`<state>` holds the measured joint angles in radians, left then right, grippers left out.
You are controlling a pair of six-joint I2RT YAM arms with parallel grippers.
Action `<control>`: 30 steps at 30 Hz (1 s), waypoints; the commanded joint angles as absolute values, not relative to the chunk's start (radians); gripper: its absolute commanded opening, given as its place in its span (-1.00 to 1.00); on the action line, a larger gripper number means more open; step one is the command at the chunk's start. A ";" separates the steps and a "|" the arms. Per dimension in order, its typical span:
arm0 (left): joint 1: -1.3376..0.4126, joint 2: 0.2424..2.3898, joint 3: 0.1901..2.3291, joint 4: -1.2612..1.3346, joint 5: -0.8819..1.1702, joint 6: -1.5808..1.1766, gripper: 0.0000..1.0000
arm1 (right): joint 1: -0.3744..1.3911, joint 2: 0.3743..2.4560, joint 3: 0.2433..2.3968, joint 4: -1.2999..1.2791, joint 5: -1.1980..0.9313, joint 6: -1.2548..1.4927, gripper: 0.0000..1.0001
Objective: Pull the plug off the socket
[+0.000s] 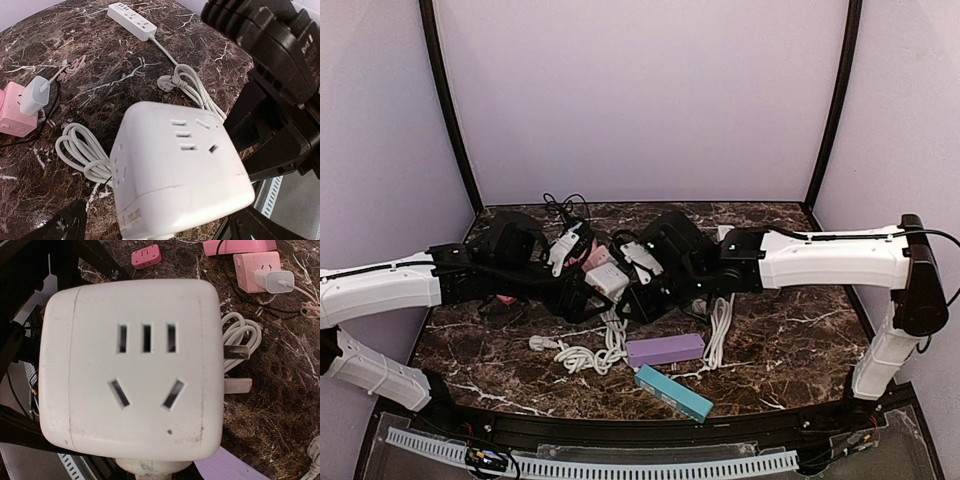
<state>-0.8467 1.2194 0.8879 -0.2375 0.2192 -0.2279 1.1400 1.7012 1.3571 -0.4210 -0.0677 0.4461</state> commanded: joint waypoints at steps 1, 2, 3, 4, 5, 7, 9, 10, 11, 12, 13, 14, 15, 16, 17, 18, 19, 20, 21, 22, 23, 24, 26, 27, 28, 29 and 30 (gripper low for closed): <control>-0.858 1.232 0.924 -0.255 0.214 -0.211 0.97 | 1.140 1.709 1.405 -0.395 -0.104 0.437 -1.00; -0.859 1.236 0.926 -0.255 0.213 -0.210 0.97 | 1.140 1.709 1.407 -0.397 -0.101 0.436 -1.00; -0.860 1.240 0.928 -0.256 0.215 -0.209 0.96 | 1.139 1.711 1.409 -0.400 -0.101 0.436 -1.00; -0.860 1.243 0.932 -0.258 0.219 -0.207 0.94 | 1.139 1.713 1.411 -0.403 -0.101 0.434 -1.00; -0.860 1.250 0.933 -0.259 0.223 -0.205 0.93 | 1.139 1.715 1.413 -0.405 -0.101 0.432 -1.00; -0.862 1.259 0.941 -0.266 0.223 -0.201 0.83 | 1.140 1.718 1.418 -0.407 -0.100 0.431 -1.00; -0.863 1.266 0.947 -0.277 0.219 -0.199 0.67 | 1.140 1.719 1.420 -0.410 -0.100 0.429 -1.00; -0.863 1.267 0.950 -0.282 0.217 -0.198 0.59 | 1.140 1.721 1.420 -0.412 -0.100 0.428 -1.00; -0.863 1.270 0.952 -0.283 0.212 -0.198 0.56 | 1.139 1.721 1.421 -0.413 -0.103 0.427 -1.00; -0.864 1.272 0.953 -0.287 0.208 -0.198 0.53 | 1.139 1.724 1.423 -0.415 -0.105 0.425 -1.00; -0.865 1.274 0.953 -0.288 0.204 -0.198 0.52 | 1.141 1.726 1.425 -0.417 -0.107 0.424 -1.00; -0.866 1.275 0.953 -0.290 0.202 -0.195 0.42 | 1.140 1.728 1.426 -0.418 -0.107 0.424 -1.00; -0.869 1.277 0.954 -0.292 0.196 -0.194 0.34 | 1.139 1.729 1.427 -0.419 -0.107 0.424 -1.00; -0.872 1.278 0.956 -0.295 0.192 -0.192 0.17 | 1.141 1.731 1.427 -0.421 -0.107 0.423 -1.00; -0.873 1.279 0.956 -0.296 0.184 -0.191 0.01 | 1.140 1.732 1.427 -0.423 -0.107 0.423 -1.00; -0.874 1.279 0.956 -0.299 0.180 -0.188 -0.05 | 1.140 1.731 1.427 -0.424 -0.107 0.424 -1.00; -0.875 1.278 0.957 -0.302 0.172 -0.188 -0.12 | 1.140 1.732 1.428 -0.426 -0.107 0.426 -1.00; -0.876 1.278 0.956 -0.305 0.169 -0.188 -0.16 | 1.141 1.732 1.429 -0.426 -0.106 0.426 -1.00; -0.877 1.279 0.956 -0.309 0.165 -0.185 -0.22 | 1.139 1.732 1.431 -0.428 -0.106 0.427 -1.00; -0.877 1.279 0.956 -0.309 0.162 -0.185 -0.23 | 1.140 1.732 1.432 -0.430 -0.105 0.426 -1.00; -0.878 1.278 0.956 -0.310 0.158 -0.186 -0.26 | 1.140 1.733 1.434 -0.431 -0.106 0.426 -1.00; -0.879 1.278 0.954 -0.310 0.157 -0.187 -0.29 | 1.140 1.735 1.435 -0.431 -0.106 0.426 -1.00; -0.879 1.276 0.953 -0.305 0.157 -0.192 -0.36 | 1.140 1.739 1.438 -0.432 -0.109 0.426 -1.00; -0.878 1.274 0.951 -0.299 0.162 -0.195 -0.37 | 1.140 1.741 1.440 -0.434 -0.112 0.425 -1.00; -0.879 1.273 0.949 -0.296 0.166 -0.196 -0.40 | 1.140 1.743 1.442 -0.435 -0.116 0.425 -1.00; -0.880 1.272 0.946 -0.289 0.172 -0.198 -0.52 | 1.140 1.744 1.443 -0.437 -0.117 0.425 -1.00; -0.879 1.271 0.944 -0.286 0.176 -0.200 -0.59 | 1.141 1.746 1.443 -0.439 -0.113 0.427 -1.00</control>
